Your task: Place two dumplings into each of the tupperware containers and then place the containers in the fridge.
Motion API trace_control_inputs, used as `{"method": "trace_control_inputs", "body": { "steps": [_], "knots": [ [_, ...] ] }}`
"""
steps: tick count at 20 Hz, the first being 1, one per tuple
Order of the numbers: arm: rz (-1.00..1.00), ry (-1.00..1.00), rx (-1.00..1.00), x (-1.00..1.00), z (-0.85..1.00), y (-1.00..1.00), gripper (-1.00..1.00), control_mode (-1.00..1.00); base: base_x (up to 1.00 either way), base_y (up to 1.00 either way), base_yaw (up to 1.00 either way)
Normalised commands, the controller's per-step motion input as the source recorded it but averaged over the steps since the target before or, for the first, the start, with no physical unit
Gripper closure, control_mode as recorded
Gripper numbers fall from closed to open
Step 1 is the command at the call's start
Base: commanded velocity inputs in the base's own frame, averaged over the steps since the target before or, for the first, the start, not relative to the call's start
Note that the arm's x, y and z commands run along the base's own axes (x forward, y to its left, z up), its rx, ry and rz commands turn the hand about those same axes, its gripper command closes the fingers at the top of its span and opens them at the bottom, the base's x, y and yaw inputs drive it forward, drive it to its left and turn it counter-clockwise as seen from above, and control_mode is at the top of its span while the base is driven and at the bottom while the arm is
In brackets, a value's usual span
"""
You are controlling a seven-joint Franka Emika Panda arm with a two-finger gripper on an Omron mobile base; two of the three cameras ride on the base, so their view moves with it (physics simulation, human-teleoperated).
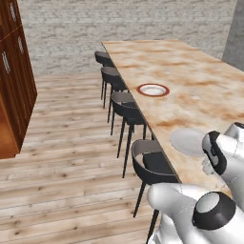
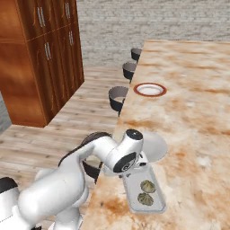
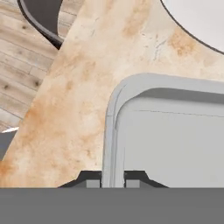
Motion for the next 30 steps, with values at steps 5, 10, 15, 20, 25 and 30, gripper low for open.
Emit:
{"method": "trace_control_inputs", "body": {
  "steps": [5,10,15,20,25,30],
  "knots": [
    [0.38,-0.22,-0.34,-0.35,0.05,0.79,1.0,-1.0,0.0,0.0,0.0],
    [0.53,-0.25,-0.26,-0.09,0.33,0.4,1.0,-1.0,0.0,0.0,0.0],
    [0.41,-0.14,-0.13,-0.12,0.87,0.54,1.0,-1.0,0.0,0.0,0.0],
    [0.13,-0.06,-0.3,-0.48,0.8,1.0,1.0,-1.0,0.0,0.0,0.0],
    [0.0,-0.15,-0.27,-0.74,0.23,1.0,1.0,-1.0,0.0,0.0,0.0],
    [0.08,-0.08,-0.08,-0.39,-0.63,0.91,1.0,-1.0,0.0,0.0,0.0]
  ]
}}
